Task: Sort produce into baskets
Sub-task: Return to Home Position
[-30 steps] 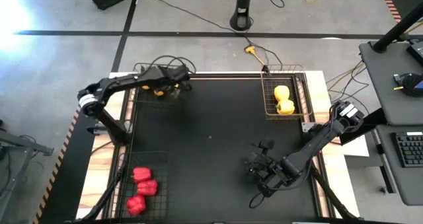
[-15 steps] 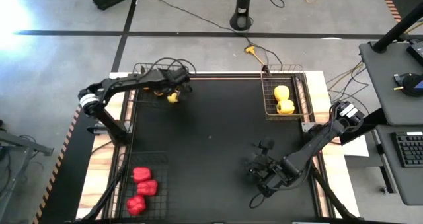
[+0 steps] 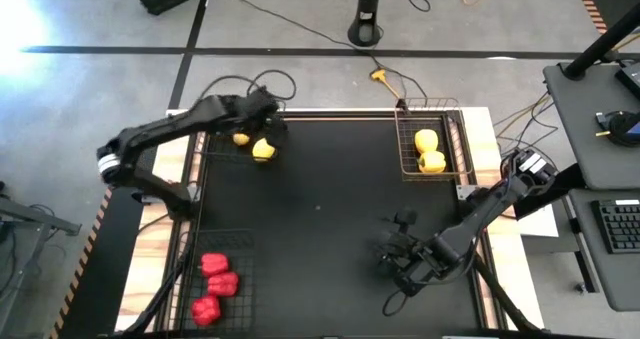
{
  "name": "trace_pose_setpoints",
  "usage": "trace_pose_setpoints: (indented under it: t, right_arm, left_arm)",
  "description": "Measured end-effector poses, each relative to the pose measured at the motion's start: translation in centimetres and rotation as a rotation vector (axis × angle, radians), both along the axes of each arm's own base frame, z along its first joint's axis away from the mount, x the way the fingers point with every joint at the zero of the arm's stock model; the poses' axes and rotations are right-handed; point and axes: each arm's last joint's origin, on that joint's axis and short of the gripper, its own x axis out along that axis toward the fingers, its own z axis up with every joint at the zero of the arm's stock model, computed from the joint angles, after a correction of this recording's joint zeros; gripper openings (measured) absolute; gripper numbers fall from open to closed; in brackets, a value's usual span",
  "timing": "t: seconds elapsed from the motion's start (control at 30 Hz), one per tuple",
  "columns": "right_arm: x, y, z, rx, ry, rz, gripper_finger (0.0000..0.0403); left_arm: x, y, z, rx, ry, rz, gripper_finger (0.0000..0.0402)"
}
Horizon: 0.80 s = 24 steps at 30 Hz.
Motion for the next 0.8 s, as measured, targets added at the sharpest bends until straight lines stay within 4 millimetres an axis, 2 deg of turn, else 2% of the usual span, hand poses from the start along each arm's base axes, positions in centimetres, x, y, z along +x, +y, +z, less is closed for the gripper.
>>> trace_pose_setpoints:
  t: [0.1,0.2,0.3,0.4,0.47,0.6,0.8]
  right_arm:
    - [-0.1,0.2,0.0,-0.007,-0.004,0.010,0.0373]
    - [-0.1,0.3,-0.2,0.002,-0.019,0.012,0.0373]
    - [0.0,0.5,-0.6,0.010,-0.037,0.026,0.0372]
    - [0.3,0.7,-0.9,0.011,-0.064,0.064,0.0372]
    - [0.7,0.8,-0.8,0.010,-0.087,0.087,0.0372]
    - [1.8,0.5,-0.4,0.002,-0.132,0.100,0.0372]
    - [3.3,-1.1,0.0,-0.059,-0.130,0.103,0.0372]
  left_arm:
    - [-0.6,-3.3,2.3,0.060,-0.146,-0.122,0.0281]
    - [-1.2,-7.2,3.1,0.073,-0.333,-0.343,0.0259]
    - [-1.6,-11.5,2.7,0.089,-0.570,-0.667,0.0236]
    - [-2.3,-15.6,1.9,0.121,-0.893,-0.999,0.0214]
    - [-3.2,-17.7,1.5,0.189,-1.110,-1.145,0.0202]
    - [-5.2,-19.7,0.0,0.331,-1.366,-1.254,0.0187]
    - [-6.9,-19.5,-1.7,0.396,-1.501,-1.255,0.0185]
